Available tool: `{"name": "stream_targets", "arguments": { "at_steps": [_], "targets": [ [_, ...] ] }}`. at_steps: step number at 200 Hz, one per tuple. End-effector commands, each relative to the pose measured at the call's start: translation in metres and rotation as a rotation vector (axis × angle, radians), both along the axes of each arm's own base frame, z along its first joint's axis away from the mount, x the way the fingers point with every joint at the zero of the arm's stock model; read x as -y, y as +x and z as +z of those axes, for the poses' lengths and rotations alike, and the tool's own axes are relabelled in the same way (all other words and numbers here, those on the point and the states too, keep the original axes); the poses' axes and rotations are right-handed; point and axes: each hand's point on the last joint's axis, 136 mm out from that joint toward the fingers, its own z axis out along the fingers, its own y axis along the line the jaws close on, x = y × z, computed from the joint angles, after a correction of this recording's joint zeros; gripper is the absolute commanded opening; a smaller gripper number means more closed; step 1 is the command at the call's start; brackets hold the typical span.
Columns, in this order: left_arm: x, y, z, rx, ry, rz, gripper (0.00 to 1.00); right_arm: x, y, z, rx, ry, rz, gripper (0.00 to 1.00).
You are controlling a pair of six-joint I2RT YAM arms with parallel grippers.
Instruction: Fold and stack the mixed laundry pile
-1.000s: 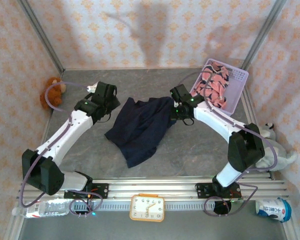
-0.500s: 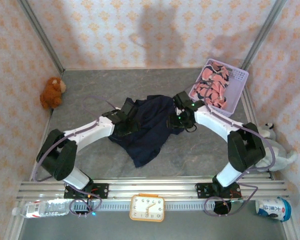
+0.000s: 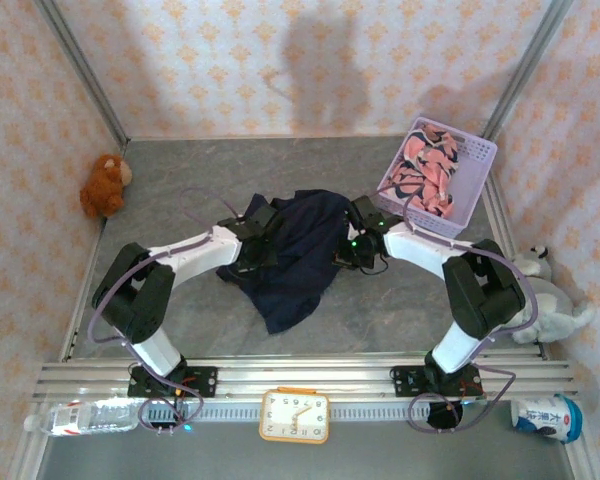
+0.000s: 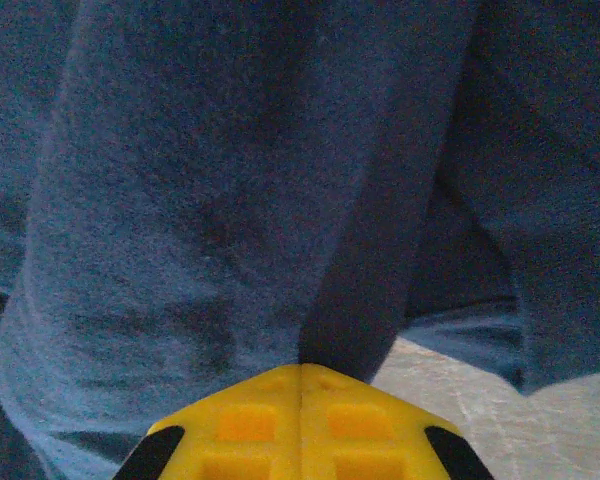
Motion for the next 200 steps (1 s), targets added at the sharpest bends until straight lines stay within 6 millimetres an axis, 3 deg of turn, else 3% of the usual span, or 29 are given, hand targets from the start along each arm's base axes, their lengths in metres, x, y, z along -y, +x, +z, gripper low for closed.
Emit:
{"name": "stream_targets", "arguments": {
  "at_steps": [1, 35, 60, 86, 102, 112, 139, 151, 172, 200],
  "targets": [
    [-0.009, 0.016, 0.064, 0.146, -0.034, 0.042, 0.0, 0.018, 0.014, 0.035, 0.099, -0.069, -0.041, 0.0],
    [-0.013, 0.03, 0.12, 0.264, -0.144, 0.087, 0.0, 0.028, 0.035, 0.074, 0.21, -0.161, -0.014, 0.0],
    [-0.013, 0.036, 0.141, 0.295, -0.174, 0.092, 0.0, 0.025, 0.054, 0.09, 0.249, -0.196, 0.008, 0.0],
    [-0.014, 0.044, 0.167, 0.34, -0.238, 0.108, 0.0, 0.018, 0.076, 0.125, 0.331, -0.201, 0.027, 0.0],
    [-0.016, 0.048, 0.189, 0.391, -0.262, 0.115, 0.0, 0.011, 0.078, 0.136, 0.343, -0.178, 0.057, 0.0],
    [-0.019, 0.05, 0.196, 0.408, -0.255, 0.119, 0.0, 0.002, 0.072, 0.132, 0.312, -0.131, 0.091, 0.02],
    [-0.032, 0.052, 0.19, 0.395, -0.211, 0.145, 0.0, -0.025, 0.031, 0.094, 0.209, -0.075, 0.212, 0.49],
    [-0.037, 0.052, 0.181, 0.38, -0.206, 0.165, 0.0, -0.033, 0.009, 0.075, 0.176, -0.085, 0.276, 0.61],
    [-0.044, 0.051, 0.168, 0.363, -0.203, 0.203, 0.0, -0.049, -0.026, 0.047, 0.111, -0.071, 0.362, 0.74],
    [-0.055, 0.049, 0.154, 0.346, -0.197, 0.257, 0.0, -0.072, -0.056, 0.025, 0.059, -0.078, 0.468, 0.76]
  ]
}}
